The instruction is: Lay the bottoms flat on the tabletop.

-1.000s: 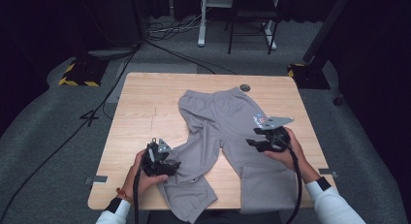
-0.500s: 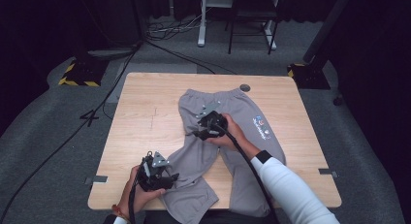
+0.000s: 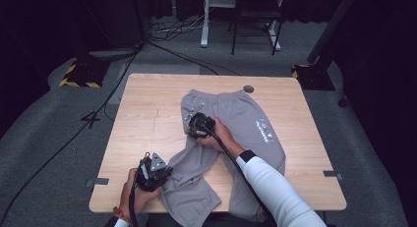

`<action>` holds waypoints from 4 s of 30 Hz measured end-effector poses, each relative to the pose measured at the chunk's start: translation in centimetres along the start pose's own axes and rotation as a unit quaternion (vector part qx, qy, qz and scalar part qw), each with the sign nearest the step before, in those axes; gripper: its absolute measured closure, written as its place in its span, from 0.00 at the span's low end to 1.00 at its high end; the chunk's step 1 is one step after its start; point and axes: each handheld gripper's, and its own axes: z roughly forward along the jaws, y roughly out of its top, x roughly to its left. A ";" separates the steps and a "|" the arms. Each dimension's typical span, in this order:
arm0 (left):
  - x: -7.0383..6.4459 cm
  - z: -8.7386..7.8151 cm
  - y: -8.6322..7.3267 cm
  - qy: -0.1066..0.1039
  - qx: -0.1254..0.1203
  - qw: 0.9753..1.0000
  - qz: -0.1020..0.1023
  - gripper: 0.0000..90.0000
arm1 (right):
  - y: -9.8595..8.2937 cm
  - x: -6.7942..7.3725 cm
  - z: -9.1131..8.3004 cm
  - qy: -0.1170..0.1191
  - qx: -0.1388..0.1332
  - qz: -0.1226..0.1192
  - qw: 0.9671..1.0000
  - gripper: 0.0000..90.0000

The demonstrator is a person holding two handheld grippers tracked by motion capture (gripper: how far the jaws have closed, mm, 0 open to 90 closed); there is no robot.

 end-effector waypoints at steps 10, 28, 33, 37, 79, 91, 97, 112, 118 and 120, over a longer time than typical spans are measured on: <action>-3.0 -1.1 3.9 0.058 -0.049 0.996 0.043 0.87 | 0.3 -3.0 -6.3 -0.050 -0.102 0.043 0.993 0.98; -8.9 0.4 6.8 -0.037 -0.069 0.992 0.097 0.36 | -11.7 -10.1 -12.2 -0.130 -0.068 0.128 0.981 0.73; -4.5 0.1 5.1 -0.018 -0.058 0.997 0.050 0.39 | -16.1 -9.8 -12.8 -0.084 -0.056 0.116 0.988 0.60; -2.0 1.9 5.0 -0.032 -0.030 0.998 0.033 0.41 | -18.6 -9.8 -12.8 -0.057 -0.060 0.120 0.989 0.58; 0.1 3.2 5.2 -0.037 -0.043 0.998 0.023 0.96 | -23.6 -9.1 -13.9 -0.083 -0.056 0.154 0.983 0.60; 4.9 -1.2 0.6 0.022 -0.063 0.995 -0.069 0.95 | -23.6 -9.9 -14.0 -0.112 -0.043 0.174 0.978 0.59; 5.8 -2.3 -1.8 0.030 -0.048 0.993 -0.102 0.91 | -23.5 -10.6 -14.1 -0.137 -0.032 0.194 0.971 0.59; -1.1 -1.7 0.6 -0.071 -0.052 0.996 -0.023 0.54 | -24.9 -13.6 -15.2 -0.243 0.012 0.233 0.941 0.58; -3.8 0.2 1.5 -0.053 -0.030 0.998 -0.001 0.30 | -25.9 -14.7 -15.9 -0.238 0.011 0.274 0.932 0.56; -3.5 1.0 1.5 -0.041 -0.016 0.999 -0.004 0.31 | -26.0 -14.8 -16.0 -0.241 0.012 0.278 0.930 0.56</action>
